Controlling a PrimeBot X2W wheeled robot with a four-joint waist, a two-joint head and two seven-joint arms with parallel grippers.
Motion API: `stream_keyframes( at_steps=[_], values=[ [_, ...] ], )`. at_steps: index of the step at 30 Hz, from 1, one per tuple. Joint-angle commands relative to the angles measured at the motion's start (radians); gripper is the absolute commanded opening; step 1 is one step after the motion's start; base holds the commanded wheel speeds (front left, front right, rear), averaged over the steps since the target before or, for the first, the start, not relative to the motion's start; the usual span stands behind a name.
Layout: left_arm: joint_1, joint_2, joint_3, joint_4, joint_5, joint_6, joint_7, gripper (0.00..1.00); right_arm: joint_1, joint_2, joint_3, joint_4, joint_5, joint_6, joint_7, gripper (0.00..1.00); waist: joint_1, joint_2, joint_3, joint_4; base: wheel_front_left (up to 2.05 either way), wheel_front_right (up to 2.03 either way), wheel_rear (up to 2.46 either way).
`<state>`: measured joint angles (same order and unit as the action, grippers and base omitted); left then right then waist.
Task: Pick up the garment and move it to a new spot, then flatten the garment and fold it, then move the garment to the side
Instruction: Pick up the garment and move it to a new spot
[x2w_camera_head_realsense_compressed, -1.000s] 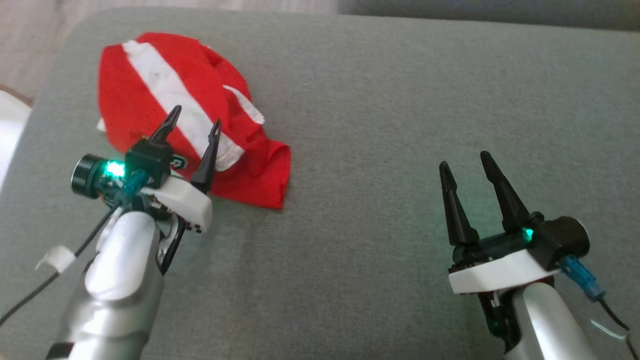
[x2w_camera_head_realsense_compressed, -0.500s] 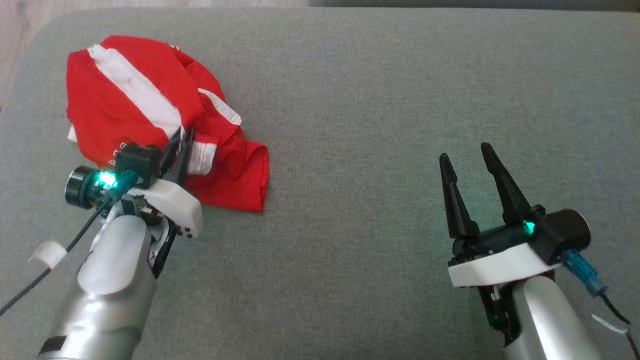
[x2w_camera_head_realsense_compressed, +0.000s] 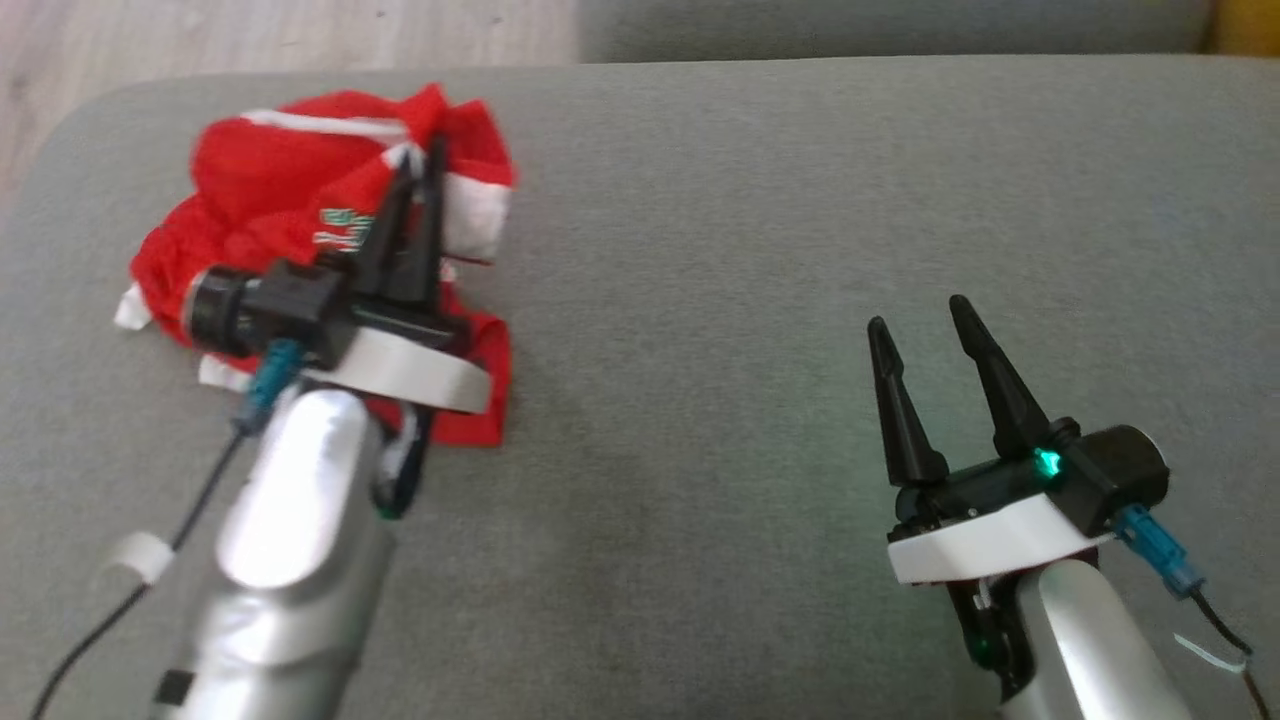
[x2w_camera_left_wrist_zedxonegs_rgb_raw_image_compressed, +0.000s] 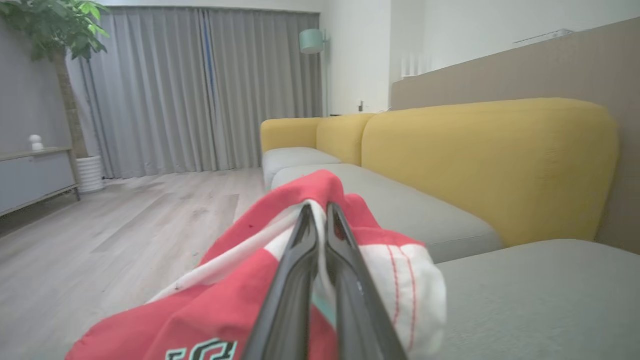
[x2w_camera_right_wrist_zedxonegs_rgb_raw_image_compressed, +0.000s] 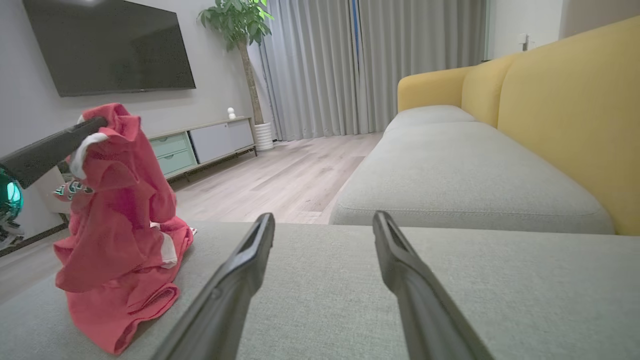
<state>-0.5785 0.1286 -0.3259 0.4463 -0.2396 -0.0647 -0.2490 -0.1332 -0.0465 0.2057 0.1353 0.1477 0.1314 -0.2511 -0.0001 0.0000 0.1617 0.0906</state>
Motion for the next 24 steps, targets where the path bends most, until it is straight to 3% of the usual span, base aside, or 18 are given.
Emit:
stream_keyframes(
  at_steps=[1,9,16,21,22,23,24],
  values=[
    [-0.029,0.003,0.012,-0.049,0.0,0.002,-0.003,0.0,-0.026,-0.004,0.026,-0.038,0.005,-0.001,-0.011,1.0,0.0001,0.0,0.002,-0.027,0.0,0.0,0.0],
    [-0.112,-0.057,-0.067,-0.086,0.006,0.02,0.02,0.0,-0.066,-0.004,0.056,-0.061,0.032,-0.001,-0.011,1.0,0.0001,0.0,0.043,-0.174,0.0,0.0,0.0],
    [-0.243,-0.073,-0.114,-0.101,0.003,0.037,0.017,0.0,-0.104,-0.004,0.076,-0.09,0.075,-0.001,-0.011,1.0,0.0001,0.0,0.097,-0.318,0.0,0.0,0.0],
    [-0.338,-0.076,-0.113,-0.103,-0.016,0.055,0.0,0.0,-0.114,-0.004,0.082,-0.105,0.101,-0.001,-0.011,1.0,0.0001,0.0,0.116,-0.38,0.0,0.0,0.0],
    [-0.352,-0.077,-0.113,-0.101,-0.023,0.056,-0.004,0.05,-0.115,-0.004,0.083,-0.107,0.104,-0.001,-0.011,1.0,0.0001,0.0,0.117,-0.385,0.0,0.0,0.0],
    [-0.362,-0.077,-0.114,-0.091,-0.032,0.056,-0.007,0.92,-0.116,-0.004,0.083,-0.108,0.106,-0.001,-0.011,1.0,0.0001,0.0,0.119,-0.387,0.0,0.0,0.0],
    [-0.369,-0.077,-0.118,-0.072,-0.034,0.06,-0.008,1.0,-0.116,-0.004,0.082,-0.109,0.108,-0.001,-0.011,1.0,0.0001,0.0,0.119,-0.388,0.0,0.0,0.0]
  ],
)
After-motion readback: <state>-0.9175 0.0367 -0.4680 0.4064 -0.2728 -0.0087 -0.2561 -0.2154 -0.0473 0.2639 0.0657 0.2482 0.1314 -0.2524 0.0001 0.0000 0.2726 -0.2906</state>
